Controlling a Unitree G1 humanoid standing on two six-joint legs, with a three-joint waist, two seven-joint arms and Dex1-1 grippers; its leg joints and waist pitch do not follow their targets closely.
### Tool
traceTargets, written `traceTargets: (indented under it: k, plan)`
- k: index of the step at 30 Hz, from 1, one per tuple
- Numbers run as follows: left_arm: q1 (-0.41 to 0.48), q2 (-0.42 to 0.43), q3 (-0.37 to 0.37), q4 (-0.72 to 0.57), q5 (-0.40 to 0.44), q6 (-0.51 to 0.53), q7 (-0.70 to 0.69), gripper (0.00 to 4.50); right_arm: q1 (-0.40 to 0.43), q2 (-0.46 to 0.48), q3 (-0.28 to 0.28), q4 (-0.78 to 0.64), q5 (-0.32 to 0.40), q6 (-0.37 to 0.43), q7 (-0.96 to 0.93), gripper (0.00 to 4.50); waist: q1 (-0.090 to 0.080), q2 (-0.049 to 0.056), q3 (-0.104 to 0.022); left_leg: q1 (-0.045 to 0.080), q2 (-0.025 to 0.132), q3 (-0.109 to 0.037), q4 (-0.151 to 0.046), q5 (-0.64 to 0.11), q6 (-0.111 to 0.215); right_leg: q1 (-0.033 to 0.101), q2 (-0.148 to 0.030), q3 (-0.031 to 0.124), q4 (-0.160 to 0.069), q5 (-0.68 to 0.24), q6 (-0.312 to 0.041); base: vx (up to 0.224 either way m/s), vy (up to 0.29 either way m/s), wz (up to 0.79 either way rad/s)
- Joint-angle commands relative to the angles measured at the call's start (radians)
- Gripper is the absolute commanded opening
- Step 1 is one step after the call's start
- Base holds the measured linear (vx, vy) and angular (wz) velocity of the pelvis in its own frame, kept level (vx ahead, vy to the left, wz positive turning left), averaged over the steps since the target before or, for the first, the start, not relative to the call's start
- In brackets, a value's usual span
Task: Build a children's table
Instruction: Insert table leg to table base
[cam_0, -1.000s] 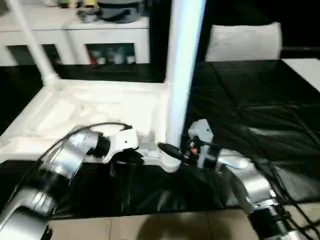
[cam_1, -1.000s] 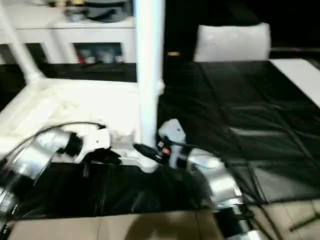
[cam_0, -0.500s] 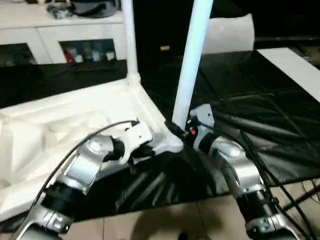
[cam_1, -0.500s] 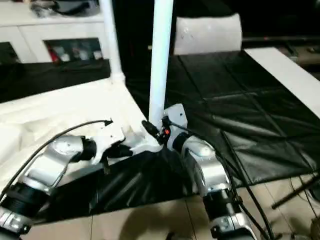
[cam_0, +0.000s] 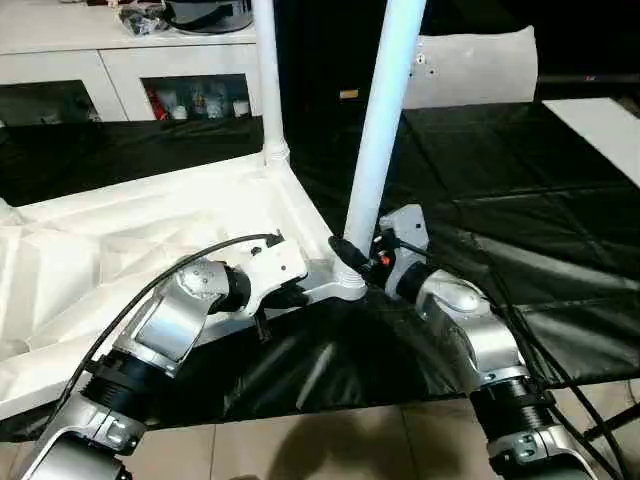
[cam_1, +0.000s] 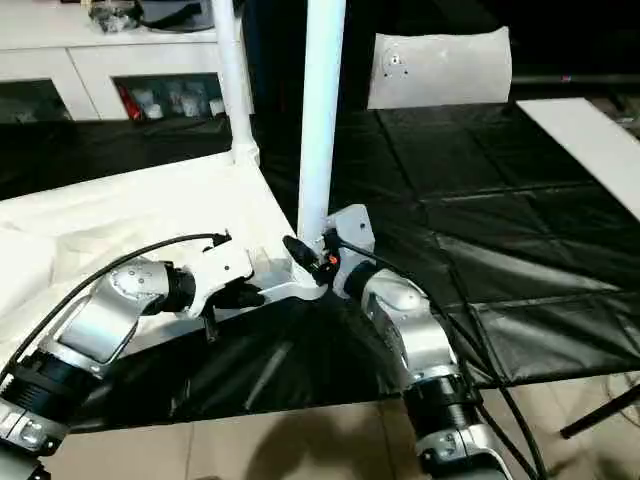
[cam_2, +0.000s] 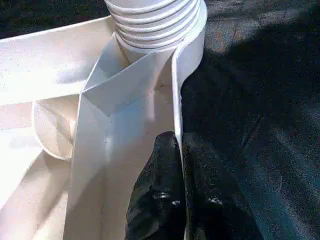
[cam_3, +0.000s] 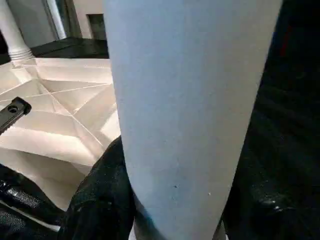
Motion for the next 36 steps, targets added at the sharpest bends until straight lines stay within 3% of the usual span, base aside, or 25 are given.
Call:
traceTargets:
  k: [1,10,15,17,20,22,25,27,29,30,32,36]
  plan:
    - [0.005,-0.006,-0.049,0.036,0.013,0.002,-0.009,0.0,0.041,0.003,0.01,0.099,-0.013,0.077,-0.017,1.89,-0.003,0.007,-0.02,-0.006,0.036,-0.001,-0.078,-0.294,0.008,0.017,-0.076,0.061,-0.109,-0.226,-0.158,0.0,0.0,0.0]
    - [-0.005,-0.005,-0.045,0.081,0.007,-0.049,-0.009,0.0,0.039,0.001,0.013,0.103,-0.023,0.072,-0.014,1.89,0.0,0.002,-0.023,0.001,0.037,0.012,-0.08,-0.301,0.007,0.009,-0.077,0.073,-0.117,-0.245,-0.15,0.0,0.0,0.0]
    - [-0.009,-0.068,0.033,0.126,-0.046,-0.08,0.071,0.0,0.041,0.0,0.012,0.095,-0.02,0.076,-0.008,1.89,0.01,0.0,-0.021,0.007,0.038,0.019,-0.079,-0.303,0.006,0.002,-0.079,0.076,-0.123,-0.275,-0.145,0.0,0.0,0.0]
    - [-0.007,-0.084,0.05,0.127,-0.075,-0.089,0.061,0.55,0.041,0.0,0.011,0.093,-0.02,0.077,-0.006,1.89,0.015,0.0,-0.024,0.011,0.04,0.02,-0.078,-0.299,0.005,0.0,-0.079,0.079,-0.123,-0.269,-0.144,0.0,0.0,0.0]
    - [0.002,-0.078,0.033,0.145,-0.069,-0.127,0.05,0.61,0.042,-0.001,0.012,0.088,-0.018,0.079,-0.003,1.89,0.012,0.001,-0.024,0.001,0.041,0.016,-0.084,-0.294,0.002,0.006,-0.077,0.075,-0.118,-0.239,-0.141,0.0,0.0,0.0]
    - [0.004,-0.068,0.018,0.17,-0.044,-0.152,0.064,0.98,0.043,-0.001,0.012,0.085,-0.018,0.08,-0.003,1.89,0.01,0.004,-0.028,0.001,0.041,0.016,-0.081,-0.274,0.003,0.008,-0.076,0.075,-0.115,-0.186,-0.141,0.0,0.0,0.0]
    - [0.005,-0.064,0.021,0.198,-0.035,-0.169,0.067,0.98,0.044,-0.001,0.01,0.081,-0.018,0.082,-0.001,1.89,0.006,-0.002,-0.031,-0.004,0.039,0.019,-0.075,-0.213,0.011,0.016,-0.073,0.073,-0.104,-0.064,-0.161,0.0,0.0,0.0]
    - [0.003,-0.062,0.024,0.206,-0.037,-0.177,0.063,0.98,0.044,-0.001,0.009,0.081,-0.018,0.082,0.0,1.89,0.004,-0.003,-0.032,-0.002,0.037,0.022,-0.072,-0.197,0.017,0.016,-0.074,0.073,-0.103,-0.04,-0.171,0.0,0.0,0.0]
    - [0.002,-0.061,0.027,0.211,-0.038,-0.184,0.064,0.98,0.044,-0.002,0.009,0.082,-0.018,0.082,0.001,1.89,0.003,-0.001,-0.029,0.001,0.038,0.023,-0.073,-0.216,0.019,0.014,-0.074,0.074,-0.107,-0.074,-0.175,0.0,0.0,0.0]
    - [0.0,-0.064,0.037,0.222,-0.047,-0.199,0.069,0.68,0.043,-0.003,0.009,0.084,-0.019,0.081,0.002,1.89,0.003,-0.001,-0.027,0.002,0.039,0.024,-0.074,-0.232,0.017,0.012,-0.075,0.075,-0.109,-0.106,-0.174,0.0,0.0,0.0]
    - [-0.002,-0.066,0.045,0.23,-0.066,-0.217,0.062,0.59,0.042,-0.003,0.009,0.086,-0.02,0.08,0.004,1.89,0.004,-0.001,-0.028,0.004,0.041,0.023,-0.076,-0.252,0.012,0.011,-0.076,0.076,-0.112,-0.151,-0.169,0.0,0.0,0.0]
    - [0.009,-0.055,0.048,0.21,-0.081,-0.207,0.039,0.24,0.04,-0.005,0.012,0.087,-0.021,0.079,0.004,1.89,0.004,-0.001,-0.029,0.004,0.041,0.023,-0.075,-0.237,0.011,0.012,-0.075,0.077,-0.108,-0.116,-0.172,0.0,0.0,0.0]
